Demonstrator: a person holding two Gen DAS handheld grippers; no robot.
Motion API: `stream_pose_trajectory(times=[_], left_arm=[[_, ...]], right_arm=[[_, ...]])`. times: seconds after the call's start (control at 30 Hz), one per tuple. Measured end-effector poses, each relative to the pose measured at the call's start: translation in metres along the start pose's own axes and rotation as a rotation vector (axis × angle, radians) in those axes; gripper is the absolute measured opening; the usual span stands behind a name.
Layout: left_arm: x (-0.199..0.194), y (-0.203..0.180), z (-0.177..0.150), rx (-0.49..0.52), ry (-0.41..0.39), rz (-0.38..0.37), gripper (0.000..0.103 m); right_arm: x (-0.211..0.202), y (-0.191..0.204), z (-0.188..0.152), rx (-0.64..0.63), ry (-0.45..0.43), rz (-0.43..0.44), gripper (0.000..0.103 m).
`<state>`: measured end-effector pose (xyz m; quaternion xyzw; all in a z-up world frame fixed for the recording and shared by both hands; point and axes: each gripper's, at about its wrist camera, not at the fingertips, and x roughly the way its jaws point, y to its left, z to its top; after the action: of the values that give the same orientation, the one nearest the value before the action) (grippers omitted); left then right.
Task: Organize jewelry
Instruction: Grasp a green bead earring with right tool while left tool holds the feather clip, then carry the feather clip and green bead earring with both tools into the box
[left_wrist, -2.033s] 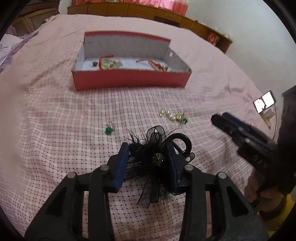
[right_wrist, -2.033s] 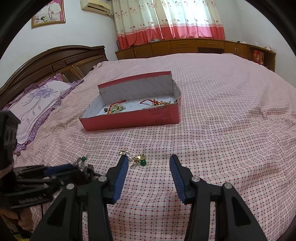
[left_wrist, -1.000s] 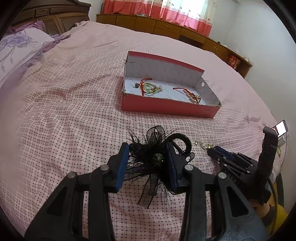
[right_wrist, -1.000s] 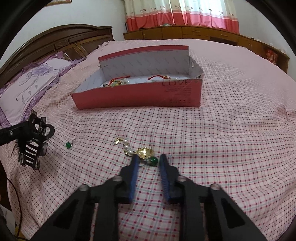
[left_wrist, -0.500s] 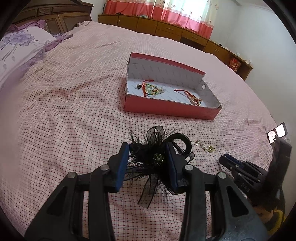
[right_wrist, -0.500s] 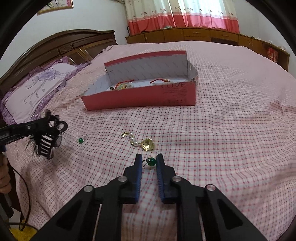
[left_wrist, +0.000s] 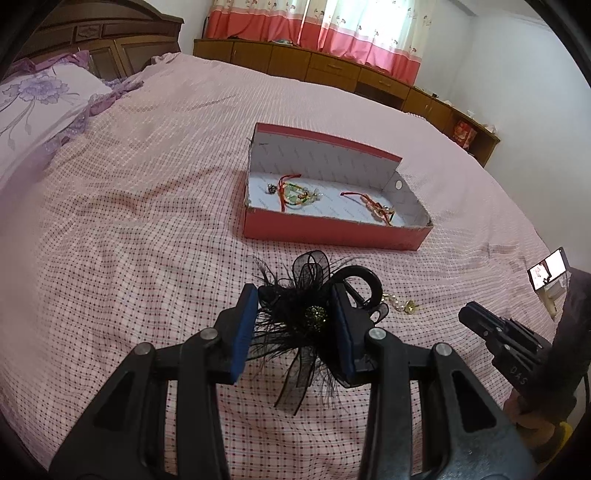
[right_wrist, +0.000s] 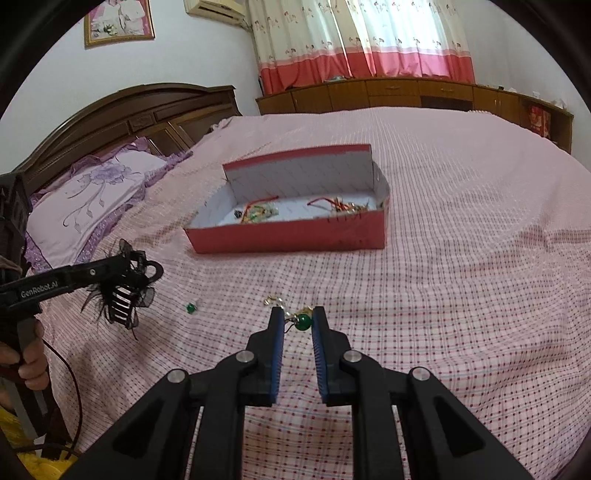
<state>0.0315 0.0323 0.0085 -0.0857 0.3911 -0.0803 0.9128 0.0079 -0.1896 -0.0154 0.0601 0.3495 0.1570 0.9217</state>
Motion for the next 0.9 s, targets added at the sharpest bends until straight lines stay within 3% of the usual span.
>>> stream_pose_trajectory(times=[0.9], left_arm=[[0.006,-0.040,0.038,0.073,-0.132,-0.017,0.032]], right_arm=[[0.002,0.024,0.054,-0.059,-0.130,0.026,0.017]])
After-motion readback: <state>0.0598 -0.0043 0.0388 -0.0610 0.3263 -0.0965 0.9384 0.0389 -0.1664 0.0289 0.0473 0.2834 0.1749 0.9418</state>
